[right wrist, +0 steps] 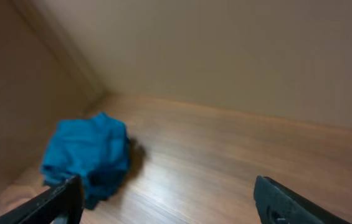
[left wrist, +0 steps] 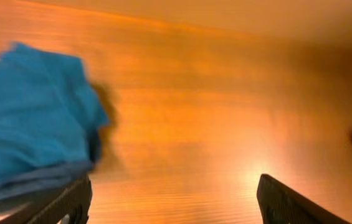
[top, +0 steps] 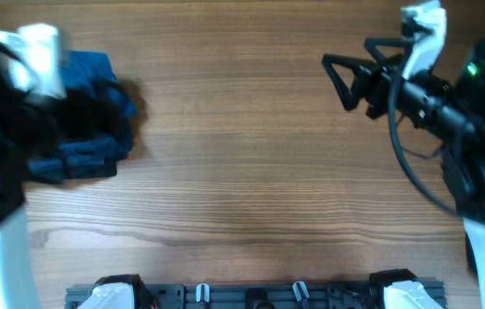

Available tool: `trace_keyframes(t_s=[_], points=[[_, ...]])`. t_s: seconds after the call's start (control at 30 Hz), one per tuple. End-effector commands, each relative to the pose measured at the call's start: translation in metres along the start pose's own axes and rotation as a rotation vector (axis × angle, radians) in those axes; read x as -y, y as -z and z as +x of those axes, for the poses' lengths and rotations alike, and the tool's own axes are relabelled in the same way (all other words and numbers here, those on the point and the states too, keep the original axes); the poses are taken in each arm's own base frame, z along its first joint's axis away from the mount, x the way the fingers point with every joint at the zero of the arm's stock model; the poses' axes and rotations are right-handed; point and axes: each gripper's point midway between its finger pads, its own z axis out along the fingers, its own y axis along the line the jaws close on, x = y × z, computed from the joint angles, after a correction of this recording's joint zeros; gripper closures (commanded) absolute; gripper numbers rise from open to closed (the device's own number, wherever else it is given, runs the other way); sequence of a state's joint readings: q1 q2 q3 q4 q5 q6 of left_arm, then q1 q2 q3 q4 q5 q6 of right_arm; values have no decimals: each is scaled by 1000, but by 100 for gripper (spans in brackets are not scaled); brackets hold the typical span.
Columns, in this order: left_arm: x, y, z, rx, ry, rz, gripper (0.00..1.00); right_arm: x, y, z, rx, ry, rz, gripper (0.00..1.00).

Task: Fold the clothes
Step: 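Release the polo on the stack and withdraw both grippers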

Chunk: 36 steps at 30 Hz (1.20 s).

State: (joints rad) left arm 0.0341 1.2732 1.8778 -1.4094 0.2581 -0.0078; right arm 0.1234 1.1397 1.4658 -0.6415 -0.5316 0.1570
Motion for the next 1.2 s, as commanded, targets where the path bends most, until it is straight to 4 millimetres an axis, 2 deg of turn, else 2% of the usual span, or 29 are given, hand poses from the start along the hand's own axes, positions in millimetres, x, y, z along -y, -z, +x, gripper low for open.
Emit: trace_keyframes(t_s=[0.0,0.1,0.23,0.33,0.5,0.63,0.7,0.73,0.77,0.87,0.93,1.1,1.17], points=[[4,10,32,-70,-24,-162,1,-12,9,3,-13,-21,-44,0],[13,9,54,-165,-97,-172,0,-11,7,4,-22,-179,-41,1],[21,2,51,-166,-113,-151,0,-7,1,10,-53,-448,-29,1],[21,1,51,-168,-113,-151,0,-5,-1,13,-67,-566,-20,1],[21,1,51,-168,-113,-151,0,3,-4,14,-62,-438,15,1],[21,1,51,-168,-113,-151,0,7,-1,41,-161,-491,60,1],[21,1,51,-168,-113,-151,0,25,2,54,-182,-500,174,0],[21,1,51,-168,-113,-151,0,37,6,60,-194,-461,245,1],[21,1,51,-168,-113,-151,0,40,7,63,-206,-414,262,0],[21,1,51,-168,-113,-151,0,39,11,54,-204,-99,231,1],[21,1,51,-168,-113,-151,0,35,18,50,-194,15,223,0],[21,1,51,-168,-113,-151,0,30,51,34,-107,219,301,0],[21,1,51,-168,-113,-151,0,27,68,34,-60,309,333,0]])
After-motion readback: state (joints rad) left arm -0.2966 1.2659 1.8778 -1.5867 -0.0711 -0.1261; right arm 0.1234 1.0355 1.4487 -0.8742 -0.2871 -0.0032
